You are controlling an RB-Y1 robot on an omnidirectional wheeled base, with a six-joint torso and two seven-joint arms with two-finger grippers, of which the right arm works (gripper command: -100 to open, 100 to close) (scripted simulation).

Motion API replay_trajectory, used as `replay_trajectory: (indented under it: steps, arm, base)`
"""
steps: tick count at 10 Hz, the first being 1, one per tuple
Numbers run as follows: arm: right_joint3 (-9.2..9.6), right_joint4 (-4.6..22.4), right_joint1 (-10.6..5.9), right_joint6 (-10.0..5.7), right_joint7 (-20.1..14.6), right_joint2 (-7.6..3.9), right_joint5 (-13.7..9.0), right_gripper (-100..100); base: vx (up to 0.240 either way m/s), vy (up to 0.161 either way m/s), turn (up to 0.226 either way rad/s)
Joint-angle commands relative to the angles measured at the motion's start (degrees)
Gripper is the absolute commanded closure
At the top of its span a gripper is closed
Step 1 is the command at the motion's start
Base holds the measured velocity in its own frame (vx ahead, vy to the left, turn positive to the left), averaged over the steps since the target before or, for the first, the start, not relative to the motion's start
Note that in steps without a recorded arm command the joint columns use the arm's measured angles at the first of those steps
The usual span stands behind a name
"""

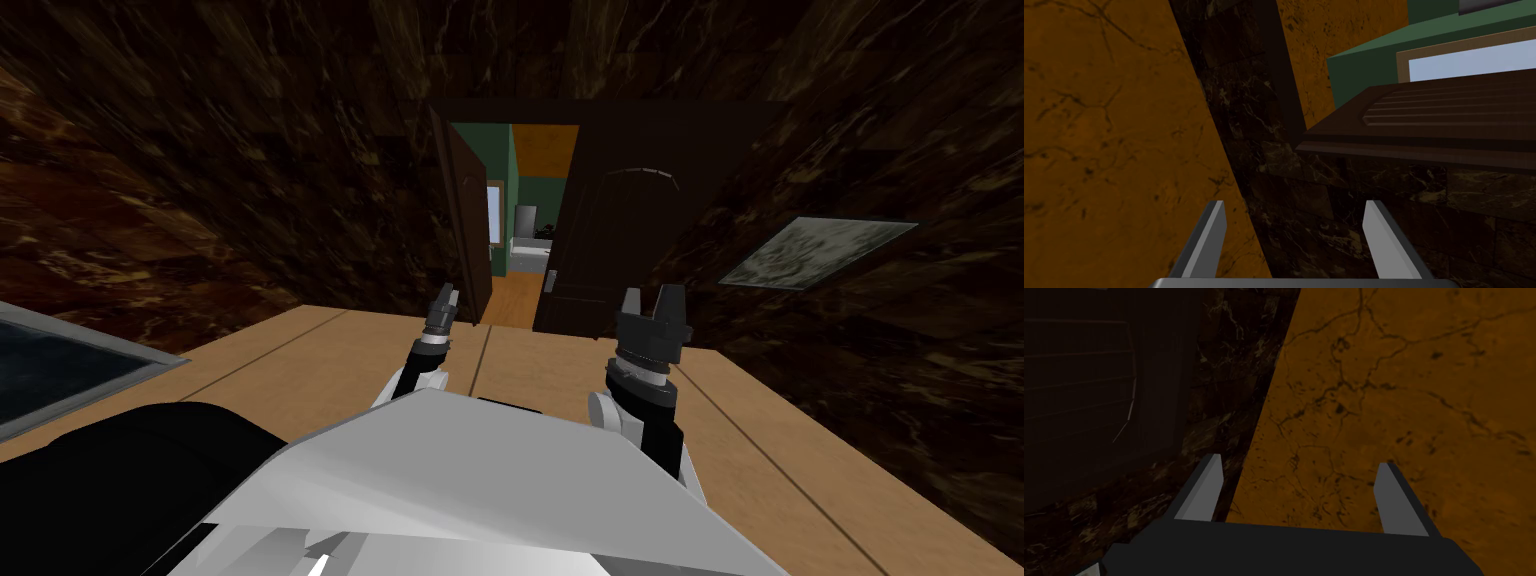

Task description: Push the door open

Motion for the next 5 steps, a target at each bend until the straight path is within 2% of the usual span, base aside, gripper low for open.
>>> replay_trajectory:
  steps: [1, 5]
  arm:
    - [-0.21, 2.16, -1.03, 0.07, -0.55, -0.55, -0.05, -100]
    - [-0.76, 7.99, -3.82, 0.26, -2.03, -1.94, -0.19, -100]
  base:
    - [0.071, 0.085, 0.032]
    - [0.068, -0.022, 0.019]
